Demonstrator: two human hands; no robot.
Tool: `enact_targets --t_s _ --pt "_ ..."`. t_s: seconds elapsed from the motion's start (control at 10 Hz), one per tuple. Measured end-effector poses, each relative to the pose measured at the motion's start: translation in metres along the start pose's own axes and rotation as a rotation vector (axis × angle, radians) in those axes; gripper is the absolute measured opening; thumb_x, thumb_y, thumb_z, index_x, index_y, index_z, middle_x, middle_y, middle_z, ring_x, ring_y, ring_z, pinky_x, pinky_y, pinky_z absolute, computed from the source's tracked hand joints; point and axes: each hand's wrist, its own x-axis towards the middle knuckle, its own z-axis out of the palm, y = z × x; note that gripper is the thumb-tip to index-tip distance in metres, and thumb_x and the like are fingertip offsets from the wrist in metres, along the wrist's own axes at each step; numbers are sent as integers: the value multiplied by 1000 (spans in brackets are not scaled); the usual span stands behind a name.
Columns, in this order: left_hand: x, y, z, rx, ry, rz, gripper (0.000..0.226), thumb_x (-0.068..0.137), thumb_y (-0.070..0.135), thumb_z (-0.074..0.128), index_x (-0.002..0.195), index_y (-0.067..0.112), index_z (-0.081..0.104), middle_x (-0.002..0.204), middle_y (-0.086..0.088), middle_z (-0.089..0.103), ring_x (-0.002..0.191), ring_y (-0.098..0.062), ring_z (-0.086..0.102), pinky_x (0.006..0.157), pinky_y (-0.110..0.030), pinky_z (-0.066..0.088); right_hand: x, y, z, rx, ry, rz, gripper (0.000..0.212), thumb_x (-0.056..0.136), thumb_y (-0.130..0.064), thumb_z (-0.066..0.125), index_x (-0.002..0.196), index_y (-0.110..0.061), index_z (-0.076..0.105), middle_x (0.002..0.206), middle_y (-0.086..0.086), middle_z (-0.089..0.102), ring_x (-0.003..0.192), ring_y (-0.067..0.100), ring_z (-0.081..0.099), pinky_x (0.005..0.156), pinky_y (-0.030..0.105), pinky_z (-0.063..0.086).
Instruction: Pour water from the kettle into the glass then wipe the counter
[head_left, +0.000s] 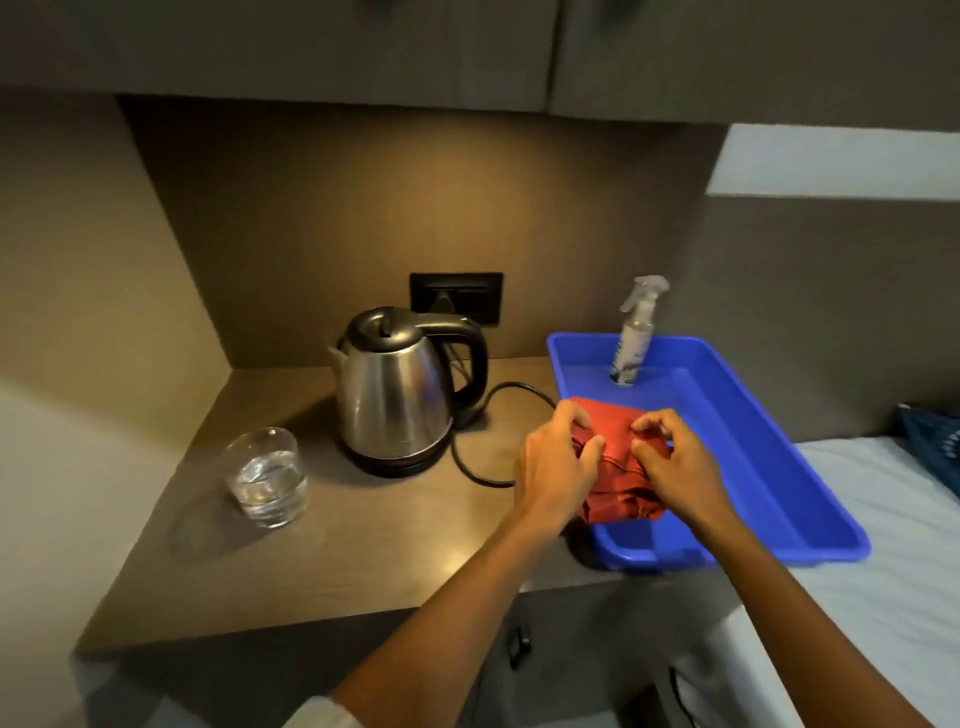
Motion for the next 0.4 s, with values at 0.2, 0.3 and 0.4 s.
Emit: enact_targets --t_s 0.2,0.3,0.4 --pt "-2 31 70 509 -295 88 29 97 40 50 110 22 69 105 -8 72 119 -32 52 115 -56 17 7 55 -50 -365 -90 117 18 94 -19 51 100 -14 67 108 14 67 108 33 57 84 37 40" --pt "-26 36 80 622 -248 132 36 96 43 46 118 23 67 114 -6 70 128 -29 42 117 -62 2 -6 76 -61 -624 -283 258 39 96 -38 32 112 -27 66 126 15 55 121 31 45 101 47 28" --pt "-49 38 65 615 -89 147 38 96 45 48 124 25 64 123 -3 66 134 -26 40 116 -60 1 -12 71 -64 -655 -290 126 41 95 -40 31 115 -27 64 132 14 50 125 29 40 105 49 22"
